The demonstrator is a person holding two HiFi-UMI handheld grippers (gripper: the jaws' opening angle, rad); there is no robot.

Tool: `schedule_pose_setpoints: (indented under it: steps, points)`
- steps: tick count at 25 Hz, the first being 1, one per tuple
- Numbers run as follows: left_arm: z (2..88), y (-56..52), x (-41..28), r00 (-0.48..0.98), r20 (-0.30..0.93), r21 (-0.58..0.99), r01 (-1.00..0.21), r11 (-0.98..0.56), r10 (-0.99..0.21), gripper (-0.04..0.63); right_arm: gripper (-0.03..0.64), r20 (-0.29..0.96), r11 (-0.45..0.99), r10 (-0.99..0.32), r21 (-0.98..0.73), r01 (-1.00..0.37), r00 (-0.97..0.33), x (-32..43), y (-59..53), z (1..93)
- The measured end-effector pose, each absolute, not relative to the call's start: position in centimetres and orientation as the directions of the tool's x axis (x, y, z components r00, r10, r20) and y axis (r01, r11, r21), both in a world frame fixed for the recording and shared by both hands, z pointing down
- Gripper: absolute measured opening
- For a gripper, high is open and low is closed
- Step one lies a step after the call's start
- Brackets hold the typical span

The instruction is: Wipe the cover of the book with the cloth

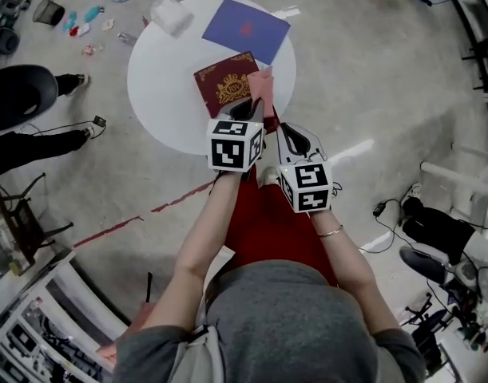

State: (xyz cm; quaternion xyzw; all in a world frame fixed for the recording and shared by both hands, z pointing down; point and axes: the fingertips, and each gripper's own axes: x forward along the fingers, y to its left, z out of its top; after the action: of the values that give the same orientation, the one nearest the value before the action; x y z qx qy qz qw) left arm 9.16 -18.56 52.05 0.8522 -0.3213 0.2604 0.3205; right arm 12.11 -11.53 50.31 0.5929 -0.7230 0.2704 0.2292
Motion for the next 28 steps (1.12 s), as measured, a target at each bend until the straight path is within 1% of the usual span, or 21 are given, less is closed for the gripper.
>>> schedule_pose_setpoints:
  steps: [6,12,17,28]
  points:
    - [55.4,-20.0,8.6,0.6,0.724,0.316,-0.726,-0.61,-0.34,0.032,0.029,0.673,0.155,-0.714,-0.115,-0.981,-0.192,11.7,-13.7,51.5]
    - [56.6,-20.2,6.2,0.554,0.766,0.278,-0.742,-0.61,-0.325,0.032,0.029,0.69,0.198,-0.689,-0.115,-0.973,-0.221,10.0,-15.6,52.6]
    - [56.9,-20.4,3.8,0.521,0.778,0.25,-0.77,-0.587,-0.352,0.032,0.029,0.696,0.237,-0.673,-0.116,-0.965,-0.249,8.7,-16.8,53.2]
    - [57.3,-20.8,-3.2,0.429,0.782,0.209,-0.864,-0.458,-0.453,0.032,0.029,0.699,0.287,-0.662,-0.097,-0.953,-0.27,7.4,-17.6,53.8]
